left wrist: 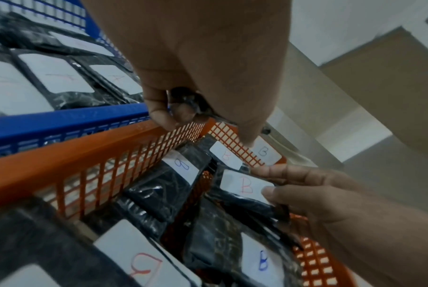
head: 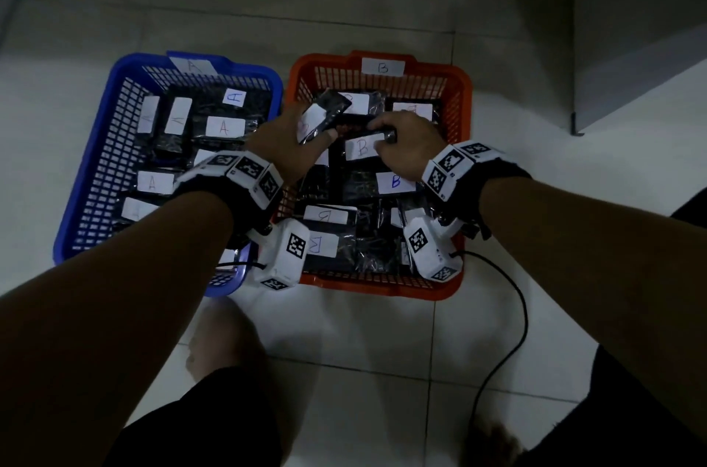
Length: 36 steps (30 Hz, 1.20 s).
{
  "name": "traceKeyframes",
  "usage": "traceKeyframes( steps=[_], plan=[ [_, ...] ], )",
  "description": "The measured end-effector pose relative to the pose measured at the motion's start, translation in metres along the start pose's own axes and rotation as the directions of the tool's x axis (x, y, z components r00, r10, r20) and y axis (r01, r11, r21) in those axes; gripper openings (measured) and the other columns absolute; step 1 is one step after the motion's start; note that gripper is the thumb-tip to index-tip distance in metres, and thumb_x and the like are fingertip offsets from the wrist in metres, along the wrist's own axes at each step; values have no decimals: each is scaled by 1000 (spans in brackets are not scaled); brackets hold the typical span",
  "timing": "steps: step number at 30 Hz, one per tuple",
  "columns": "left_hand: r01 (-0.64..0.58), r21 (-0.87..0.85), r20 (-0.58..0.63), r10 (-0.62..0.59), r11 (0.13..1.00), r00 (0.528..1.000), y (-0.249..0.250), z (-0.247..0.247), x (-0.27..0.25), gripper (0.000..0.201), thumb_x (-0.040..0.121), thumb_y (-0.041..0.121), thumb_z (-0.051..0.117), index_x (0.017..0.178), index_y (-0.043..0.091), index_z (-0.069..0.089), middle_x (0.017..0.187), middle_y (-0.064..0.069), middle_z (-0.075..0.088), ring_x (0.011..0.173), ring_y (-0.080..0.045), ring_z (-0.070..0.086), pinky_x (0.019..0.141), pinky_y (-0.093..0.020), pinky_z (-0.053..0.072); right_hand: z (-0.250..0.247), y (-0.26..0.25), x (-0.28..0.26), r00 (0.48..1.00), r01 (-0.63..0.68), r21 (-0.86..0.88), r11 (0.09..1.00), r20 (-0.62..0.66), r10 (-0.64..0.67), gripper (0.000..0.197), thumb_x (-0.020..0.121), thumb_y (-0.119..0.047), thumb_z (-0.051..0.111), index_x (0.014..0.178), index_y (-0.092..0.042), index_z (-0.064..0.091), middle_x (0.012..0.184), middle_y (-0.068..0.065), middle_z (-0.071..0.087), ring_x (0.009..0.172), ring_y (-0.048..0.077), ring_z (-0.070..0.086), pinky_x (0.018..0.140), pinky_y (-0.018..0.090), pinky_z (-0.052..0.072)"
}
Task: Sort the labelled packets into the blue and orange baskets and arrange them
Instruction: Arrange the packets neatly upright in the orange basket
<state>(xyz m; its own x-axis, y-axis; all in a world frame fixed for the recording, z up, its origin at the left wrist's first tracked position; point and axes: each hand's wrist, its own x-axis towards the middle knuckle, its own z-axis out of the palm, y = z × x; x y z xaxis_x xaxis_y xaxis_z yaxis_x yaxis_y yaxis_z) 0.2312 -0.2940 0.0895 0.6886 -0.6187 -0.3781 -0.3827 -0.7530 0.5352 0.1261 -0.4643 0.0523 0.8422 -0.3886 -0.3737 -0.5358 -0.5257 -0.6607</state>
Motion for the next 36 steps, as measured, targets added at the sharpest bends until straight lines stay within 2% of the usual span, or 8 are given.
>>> traceKeyframes(
  steps=[6,9,12,15,19,24,31,36],
  plan=[
    [-13,21,9,13,1000,1000,-1,3,3,64,92,55,48,145,23,31,141,-8,49,126,-29,48,95,-29,38,0,8,-4,995,92,-261,961,61,-78,49,82,-24,71,128,-14,60,125,9,56,103,21,59,83,24,49],
    [-11,41,17,10,999,1000,-4,7,9,67,90,61,46,144,24,33,139,-6,50,124,-27,50,91,-27,37,-8,9,-6,993,98,-259,961,85,-78,41,86,-18,65,126,-14,61,117,8,62,101,23,61,80,22,46],
    [-32,38,4,32,999,999,-2,13,10,64,89,59,47,141,23,37,136,-3,53,121,-25,52,86,-24,34,-16,9,-5,996,66,-136,989,-58,-74,33,88,-8,52,120,-14,63,106,8,67,91,24,64,78,29,53],
    [-53,26,-27,54,998,998,2,20,9,55,91,49,52,137,20,43,128,-4,59,114,-25,56,82,-22,35,-25,12,1,984,69,-199,978,-149,-100,43,86,-1,48,126,-13,55,120,11,59,105,25,57,84,27,47],
    [-65,27,-42,66,998,997,0,23,10,55,90,49,55,135,19,45,125,-3,60,113,-24,57,83,-21,36,-30,20,10,991,19,-361,932,-117,-65,50,87,-7,54,136,-12,47,135,14,47,120,30,48,96,34,44],
    [-64,42,-36,65,997,997,-2,22,11,57,89,46,58,137,19,44,130,-3,58,116,-24,55,84,-22,36,-23,28,20,994,38,-460,887,-72,-80,48,85,-29,62,131,-16,52,127,10,53,116,30,52,93,39,47],
    [-87,60,-64,91,994,994,-9,27,13,55,87,51,58,133,23,48,124,-1,60,111,-22,57,82,-23,38,-36,21,35,991,47,-624,780,-69,-115,46,77,-18,68,121,-10,58,121,14,56,116,33,47,104,45,36],
    [-167,43,-36,168,985,985,-10,29,12,53,86,45,62,133,26,49,127,2,60,114,-17,56,87,-21,39,-32,26,31,992,63,-608,791,-52,-119,46,79,-5,66,124,-4,57,129,17,52,122,35,44,97,44,43]
  ],
)
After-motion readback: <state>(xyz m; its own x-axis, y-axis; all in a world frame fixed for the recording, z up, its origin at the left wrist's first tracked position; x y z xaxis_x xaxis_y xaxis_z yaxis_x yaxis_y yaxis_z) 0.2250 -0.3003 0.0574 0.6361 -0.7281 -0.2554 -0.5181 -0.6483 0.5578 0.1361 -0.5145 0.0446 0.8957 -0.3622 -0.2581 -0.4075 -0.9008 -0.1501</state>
